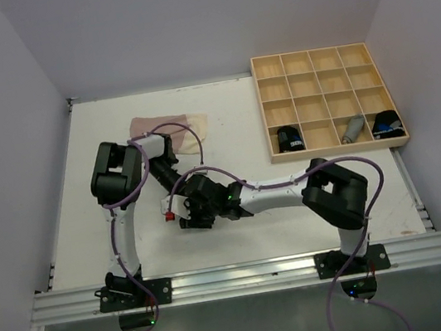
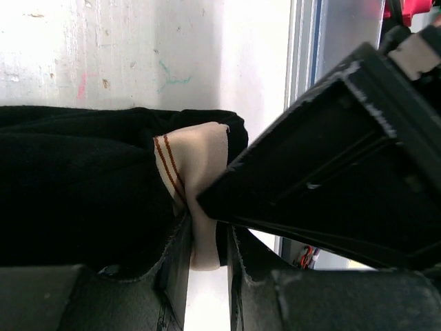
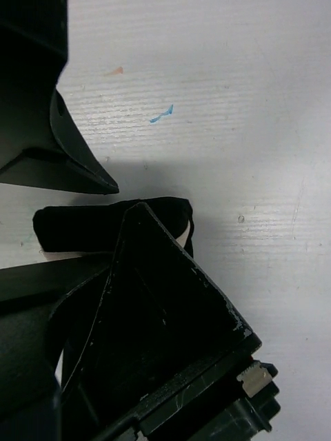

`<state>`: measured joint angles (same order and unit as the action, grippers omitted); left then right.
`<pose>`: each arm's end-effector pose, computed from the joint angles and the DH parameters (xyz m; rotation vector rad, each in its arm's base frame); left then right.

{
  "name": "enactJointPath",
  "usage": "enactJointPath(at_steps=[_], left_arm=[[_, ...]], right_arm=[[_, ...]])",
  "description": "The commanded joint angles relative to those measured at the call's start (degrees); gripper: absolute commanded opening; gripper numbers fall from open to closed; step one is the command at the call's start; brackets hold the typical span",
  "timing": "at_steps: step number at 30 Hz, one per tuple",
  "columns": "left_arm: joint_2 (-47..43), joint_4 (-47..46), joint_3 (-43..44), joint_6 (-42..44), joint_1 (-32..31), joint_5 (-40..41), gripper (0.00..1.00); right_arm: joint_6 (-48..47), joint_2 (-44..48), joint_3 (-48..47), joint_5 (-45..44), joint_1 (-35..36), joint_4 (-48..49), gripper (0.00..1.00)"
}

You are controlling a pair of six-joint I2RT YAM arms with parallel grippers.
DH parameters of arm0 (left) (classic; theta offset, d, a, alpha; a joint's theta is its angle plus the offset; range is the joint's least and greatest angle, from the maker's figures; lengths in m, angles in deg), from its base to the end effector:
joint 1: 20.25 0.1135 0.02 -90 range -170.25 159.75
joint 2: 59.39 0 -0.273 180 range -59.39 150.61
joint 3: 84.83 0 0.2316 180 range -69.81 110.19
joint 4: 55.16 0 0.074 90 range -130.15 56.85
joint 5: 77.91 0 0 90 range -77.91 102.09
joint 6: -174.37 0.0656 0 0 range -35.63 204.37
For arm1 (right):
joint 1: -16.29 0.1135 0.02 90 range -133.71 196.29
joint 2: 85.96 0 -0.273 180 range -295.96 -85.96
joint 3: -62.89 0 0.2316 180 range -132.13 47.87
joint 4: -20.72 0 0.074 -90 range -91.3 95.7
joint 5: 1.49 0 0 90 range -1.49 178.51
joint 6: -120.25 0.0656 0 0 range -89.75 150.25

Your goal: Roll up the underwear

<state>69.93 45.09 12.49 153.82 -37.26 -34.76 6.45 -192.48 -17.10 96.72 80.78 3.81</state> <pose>0.2819 -0.1363 0.1140 -1.3978 -2.0937 1.3889 0.1663 0.3702 0.1763 -1.7082 1.6546 0.5155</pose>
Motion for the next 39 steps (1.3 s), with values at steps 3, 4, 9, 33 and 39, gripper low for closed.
enactJointPath(at_steps=[3,4,9,33,39], left_arm=[[2.3,-9.8,-0.8,2.3,-0.3,11.2,0.16],[2.2,-9.8,-0.8,2.4,-0.3,11.3,0.16],[0.9,-10.8,-1.9,3.2,-0.3,11.3,0.20],[-35.0,-26.7,-8.3,4.1,15.1,-0.8,0.64],[-55.4,-44.6,-26.8,-0.8,5.6,6.2,0.66]], right_arm=[[-2.3,-2.1,-2.2,1.0,0.1,2.1,0.40],[-2.3,-2.4,-2.1,1.6,0.2,2.1,0.39],[-1.9,-3.4,-0.9,2.9,0.1,0.4,0.12],[23.3,0.9,9.7,18.2,-12.8,-2.2,0.00],[28.1,0.7,10.6,24.0,-16.9,-5.0,0.00]])
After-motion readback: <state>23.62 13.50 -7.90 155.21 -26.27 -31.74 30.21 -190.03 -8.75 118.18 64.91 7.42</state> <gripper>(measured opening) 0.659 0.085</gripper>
